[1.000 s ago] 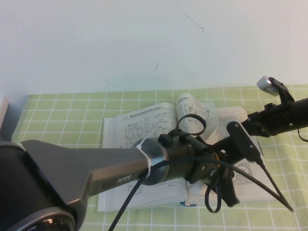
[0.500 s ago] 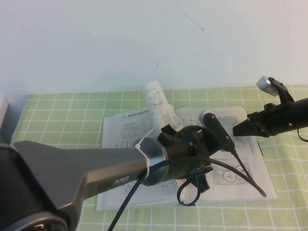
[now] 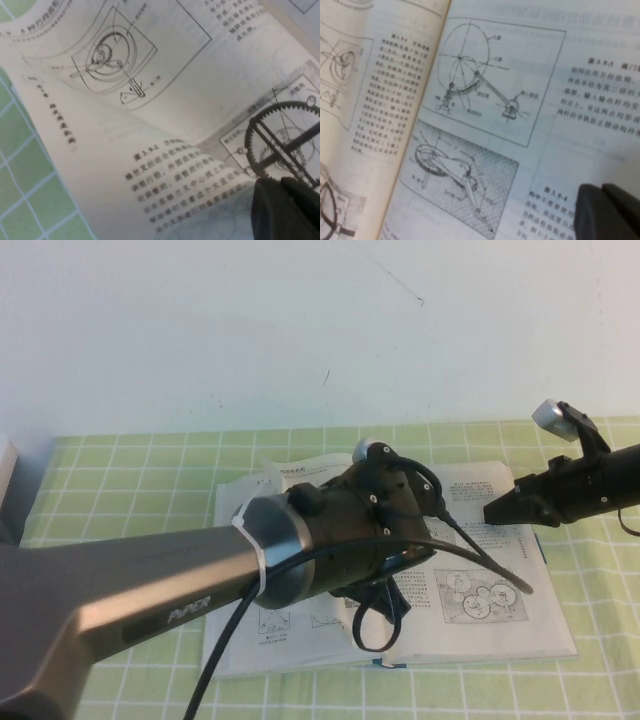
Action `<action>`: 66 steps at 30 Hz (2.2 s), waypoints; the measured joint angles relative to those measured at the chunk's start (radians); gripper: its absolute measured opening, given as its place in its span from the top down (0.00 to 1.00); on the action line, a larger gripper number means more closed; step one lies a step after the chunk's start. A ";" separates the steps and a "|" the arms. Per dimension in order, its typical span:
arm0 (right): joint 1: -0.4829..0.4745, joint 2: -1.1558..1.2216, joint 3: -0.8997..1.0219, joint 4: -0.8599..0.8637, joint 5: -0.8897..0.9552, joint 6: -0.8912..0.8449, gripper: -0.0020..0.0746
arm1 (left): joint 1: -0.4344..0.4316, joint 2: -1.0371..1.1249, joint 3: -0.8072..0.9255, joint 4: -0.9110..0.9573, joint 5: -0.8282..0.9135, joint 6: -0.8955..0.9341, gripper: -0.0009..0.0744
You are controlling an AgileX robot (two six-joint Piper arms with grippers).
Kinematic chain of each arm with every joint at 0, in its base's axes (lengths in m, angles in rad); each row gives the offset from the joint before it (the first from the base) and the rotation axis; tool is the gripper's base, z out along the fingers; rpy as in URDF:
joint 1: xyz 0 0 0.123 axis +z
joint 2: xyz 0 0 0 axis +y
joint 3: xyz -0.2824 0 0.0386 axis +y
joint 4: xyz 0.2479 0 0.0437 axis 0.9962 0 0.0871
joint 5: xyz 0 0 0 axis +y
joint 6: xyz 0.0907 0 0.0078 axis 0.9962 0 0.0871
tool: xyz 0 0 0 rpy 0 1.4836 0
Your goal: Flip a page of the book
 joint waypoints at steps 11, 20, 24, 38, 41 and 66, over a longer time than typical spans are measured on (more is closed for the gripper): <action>0.000 0.005 0.000 -0.015 0.055 0.000 0.98 | 0.004 -0.086 0.046 -0.127 0.073 0.043 0.99; 0.000 -0.086 0.000 -0.039 0.069 -0.016 0.98 | 0.097 -0.145 0.303 -0.119 -0.172 -0.064 0.99; 0.000 -0.161 0.000 -0.041 0.071 -0.033 0.98 | 0.130 -0.214 0.363 -0.105 -0.216 -0.102 0.99; 0.000 -0.549 0.153 0.087 0.045 -0.200 0.98 | 0.135 -0.630 0.447 0.295 -0.310 -0.440 0.99; 0.000 -0.688 0.253 0.152 -0.025 -0.302 0.98 | 0.135 -0.714 0.508 0.352 -0.341 -0.503 0.99; 0.000 -1.471 0.904 0.381 -0.232 -0.746 0.98 | 0.137 -1.421 1.098 0.398 -0.547 -0.653 0.99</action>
